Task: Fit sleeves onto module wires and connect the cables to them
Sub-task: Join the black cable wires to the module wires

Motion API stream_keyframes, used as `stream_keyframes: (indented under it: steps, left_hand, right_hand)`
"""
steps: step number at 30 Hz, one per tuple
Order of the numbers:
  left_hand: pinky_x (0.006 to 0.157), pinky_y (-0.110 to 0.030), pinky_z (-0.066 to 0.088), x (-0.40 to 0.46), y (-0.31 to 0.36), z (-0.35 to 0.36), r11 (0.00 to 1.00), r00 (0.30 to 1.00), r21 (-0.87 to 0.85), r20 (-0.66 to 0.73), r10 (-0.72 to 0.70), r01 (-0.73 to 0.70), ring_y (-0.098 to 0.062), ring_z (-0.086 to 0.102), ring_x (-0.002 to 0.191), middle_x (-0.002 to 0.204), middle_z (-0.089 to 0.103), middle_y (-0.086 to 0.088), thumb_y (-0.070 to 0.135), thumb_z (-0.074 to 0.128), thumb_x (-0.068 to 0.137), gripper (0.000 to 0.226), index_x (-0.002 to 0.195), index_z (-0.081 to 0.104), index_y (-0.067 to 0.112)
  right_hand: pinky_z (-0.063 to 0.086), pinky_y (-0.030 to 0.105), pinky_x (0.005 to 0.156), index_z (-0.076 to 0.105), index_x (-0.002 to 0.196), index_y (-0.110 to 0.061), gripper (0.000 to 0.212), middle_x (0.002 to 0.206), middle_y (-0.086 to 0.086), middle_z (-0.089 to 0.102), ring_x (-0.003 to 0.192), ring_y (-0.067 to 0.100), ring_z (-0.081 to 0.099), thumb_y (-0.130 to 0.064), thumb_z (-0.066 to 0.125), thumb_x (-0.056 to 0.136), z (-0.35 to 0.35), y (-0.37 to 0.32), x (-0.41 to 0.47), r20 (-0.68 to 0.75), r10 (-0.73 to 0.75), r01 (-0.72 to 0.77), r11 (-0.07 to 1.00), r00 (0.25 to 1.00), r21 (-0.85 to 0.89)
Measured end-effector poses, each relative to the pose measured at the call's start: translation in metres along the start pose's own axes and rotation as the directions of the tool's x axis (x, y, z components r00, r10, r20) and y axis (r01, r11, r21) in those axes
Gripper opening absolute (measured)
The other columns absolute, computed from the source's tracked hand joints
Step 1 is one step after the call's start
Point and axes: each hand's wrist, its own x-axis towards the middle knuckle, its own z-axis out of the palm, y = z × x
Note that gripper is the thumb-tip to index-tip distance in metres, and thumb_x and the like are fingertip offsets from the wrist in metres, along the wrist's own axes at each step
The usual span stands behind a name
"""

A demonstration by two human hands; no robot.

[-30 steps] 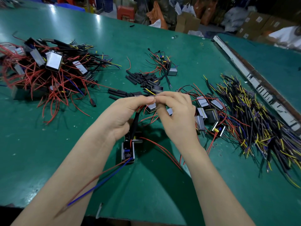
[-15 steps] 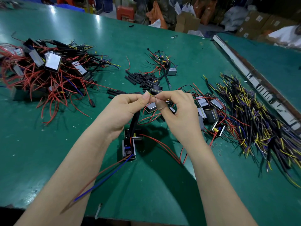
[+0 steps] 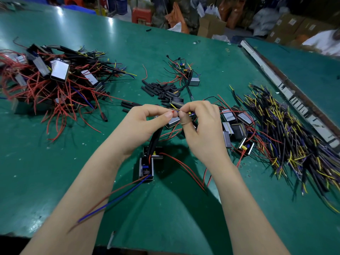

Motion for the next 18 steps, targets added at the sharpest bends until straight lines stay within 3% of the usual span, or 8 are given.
stream_keyframes:
  steps: [6,11,15,18]
  left_hand:
    - [0.090,-0.017,0.043,0.0003,-0.0023,0.0011,0.982,0.994,0.177,-0.069,0.086,-0.072,-0.008,0.060,0.100,0.101,0.068,0.001,0.022,0.066,0.088,0.008,0.092,0.072,0.026]
    - [0.074,-0.009,0.039,0.0004,0.0002,0.0036,0.959,0.980,0.234,-0.078,0.181,-0.159,-0.010,0.060,0.091,0.096,0.065,0.000,0.019,0.066,0.088,0.022,0.086,0.066,0.041]
    - [0.062,-0.003,0.032,0.0009,-0.0020,0.0048,0.925,0.963,0.323,-0.109,0.245,-0.199,-0.005,0.056,0.080,0.092,0.063,-0.002,0.019,0.068,0.086,0.020,0.091,0.067,0.038]
    - [0.065,-0.005,0.033,0.0010,-0.0039,0.0064,0.894,0.946,0.383,-0.124,0.298,-0.231,-0.006,0.056,0.080,0.090,0.063,-0.003,0.019,0.069,0.085,0.018,0.094,0.068,0.035]
  right_hand:
    - [0.037,0.039,0.082,0.065,0.092,-0.008,0.008,0.098,0.004,0.062,0.094,0.029,0.051,-0.013,0.059,0.092,0.0020,-0.0006,-0.0012,0.003,-0.008,0.008,1.000,1.000,0.007]
    - [0.038,0.039,0.081,0.065,0.094,-0.009,0.009,0.099,0.004,0.061,0.094,0.027,0.050,-0.015,0.058,0.093,0.0016,0.0005,-0.0003,-0.010,0.040,-0.040,0.999,0.999,0.014]
    - [0.037,0.038,0.081,0.064,0.094,-0.008,0.009,0.098,0.005,0.061,0.093,0.027,0.051,-0.014,0.058,0.093,0.0019,0.0003,-0.0009,-0.010,0.025,-0.025,1.000,1.000,0.016]
    - [0.037,0.035,0.082,0.064,0.094,-0.008,0.009,0.098,0.005,0.062,0.094,0.026,0.051,-0.014,0.058,0.093,0.0025,0.0006,-0.0009,-0.017,0.033,-0.033,0.999,0.999,0.020]
